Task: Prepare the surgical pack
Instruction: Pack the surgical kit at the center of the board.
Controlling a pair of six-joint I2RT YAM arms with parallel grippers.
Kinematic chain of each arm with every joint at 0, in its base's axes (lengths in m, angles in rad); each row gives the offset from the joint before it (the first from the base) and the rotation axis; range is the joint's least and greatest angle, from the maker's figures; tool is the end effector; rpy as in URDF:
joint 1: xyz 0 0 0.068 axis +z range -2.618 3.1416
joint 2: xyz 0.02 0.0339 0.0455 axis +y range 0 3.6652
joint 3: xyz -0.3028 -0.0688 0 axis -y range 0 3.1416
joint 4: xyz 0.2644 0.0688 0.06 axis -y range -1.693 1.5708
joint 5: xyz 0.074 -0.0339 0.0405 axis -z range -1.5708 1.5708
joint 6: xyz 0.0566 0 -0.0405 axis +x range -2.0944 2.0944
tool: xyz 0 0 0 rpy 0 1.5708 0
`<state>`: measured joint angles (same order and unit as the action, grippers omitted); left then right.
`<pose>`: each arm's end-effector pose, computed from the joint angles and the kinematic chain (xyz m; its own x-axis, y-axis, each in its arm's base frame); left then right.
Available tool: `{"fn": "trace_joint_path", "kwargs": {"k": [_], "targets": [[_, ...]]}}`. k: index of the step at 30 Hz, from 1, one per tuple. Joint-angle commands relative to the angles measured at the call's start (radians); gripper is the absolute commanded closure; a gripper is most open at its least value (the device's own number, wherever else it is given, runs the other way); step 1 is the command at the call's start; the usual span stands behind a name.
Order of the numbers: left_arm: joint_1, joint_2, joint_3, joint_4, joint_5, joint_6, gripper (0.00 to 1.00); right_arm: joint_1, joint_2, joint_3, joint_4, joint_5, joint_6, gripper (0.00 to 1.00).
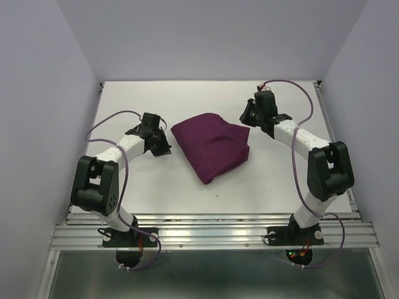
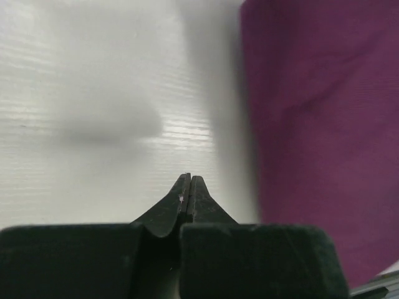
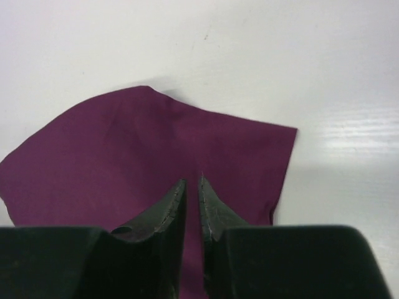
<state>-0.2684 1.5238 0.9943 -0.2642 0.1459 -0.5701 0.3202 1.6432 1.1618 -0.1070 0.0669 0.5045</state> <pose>0.3405 -0.1022 0.2415 -0.7734 -0.3411 -0.5344 -0.0674 0.8824 -0.4657 0.3928 0.1263 0.2738 -0.5875 0.3133 -0.7461 0.0259 0.9288 0.3696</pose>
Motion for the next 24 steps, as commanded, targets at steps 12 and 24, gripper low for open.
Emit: {"fn": "trace_joint_path", "kwargs": {"k": [12,24], "targets": [[-0.133,0.275,0.015,0.158,-0.005,-0.103,1.00,0.063,0.395,0.312,-0.117,-0.090,-0.066,0.83],[-0.158,0.265,0.119,0.151,0.029,-0.054,1.00,0.092,0.392,0.197,-0.059,-0.118,-0.001,0.87]]}}
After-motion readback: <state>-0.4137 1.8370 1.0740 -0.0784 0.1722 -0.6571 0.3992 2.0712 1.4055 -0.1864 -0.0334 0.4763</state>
